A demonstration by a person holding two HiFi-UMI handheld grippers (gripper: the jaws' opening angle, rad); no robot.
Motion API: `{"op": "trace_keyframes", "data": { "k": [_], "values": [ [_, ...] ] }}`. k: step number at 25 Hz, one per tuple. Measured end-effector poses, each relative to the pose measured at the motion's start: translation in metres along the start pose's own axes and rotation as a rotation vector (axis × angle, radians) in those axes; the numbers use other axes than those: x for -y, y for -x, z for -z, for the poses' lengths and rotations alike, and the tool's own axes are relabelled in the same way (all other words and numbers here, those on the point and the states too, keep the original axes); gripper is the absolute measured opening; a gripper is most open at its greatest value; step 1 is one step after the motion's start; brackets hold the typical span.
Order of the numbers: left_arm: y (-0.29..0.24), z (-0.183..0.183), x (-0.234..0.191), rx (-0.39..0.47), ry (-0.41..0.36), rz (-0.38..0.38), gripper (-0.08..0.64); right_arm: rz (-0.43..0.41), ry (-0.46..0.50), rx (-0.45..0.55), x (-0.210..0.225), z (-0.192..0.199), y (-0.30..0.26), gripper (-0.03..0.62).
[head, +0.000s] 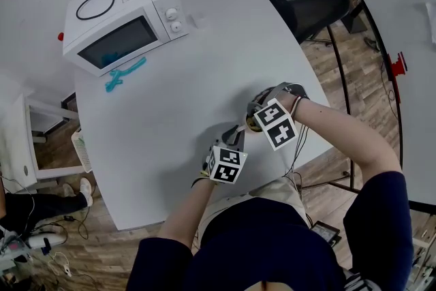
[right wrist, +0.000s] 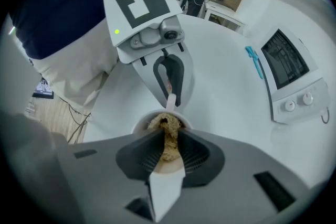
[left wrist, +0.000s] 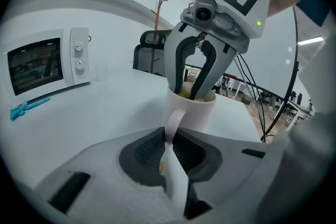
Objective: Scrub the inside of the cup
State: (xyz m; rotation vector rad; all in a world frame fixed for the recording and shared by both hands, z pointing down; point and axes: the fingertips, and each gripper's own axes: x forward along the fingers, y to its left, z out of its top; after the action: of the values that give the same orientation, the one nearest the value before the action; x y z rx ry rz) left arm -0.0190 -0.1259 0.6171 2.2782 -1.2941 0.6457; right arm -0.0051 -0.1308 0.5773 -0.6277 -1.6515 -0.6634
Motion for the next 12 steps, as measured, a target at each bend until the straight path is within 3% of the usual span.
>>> {"op": "trace_keyframes", "data": {
  "k": [4, 12],
  "values": [
    [-0.001, 0.001, -0.001, 0.001, 0.001, -0.004, 0.049, 0.015, -0.021, -0.017, 0.003, 0.0, -0.003, 0.063],
    [-0.001, 0.0, -0.003, 0.003, 0.007, -0.009, 0.049, -0.003, -0.279, 0.046, 0.011, 0.001, 0.002, 0.041]
  ]
}}
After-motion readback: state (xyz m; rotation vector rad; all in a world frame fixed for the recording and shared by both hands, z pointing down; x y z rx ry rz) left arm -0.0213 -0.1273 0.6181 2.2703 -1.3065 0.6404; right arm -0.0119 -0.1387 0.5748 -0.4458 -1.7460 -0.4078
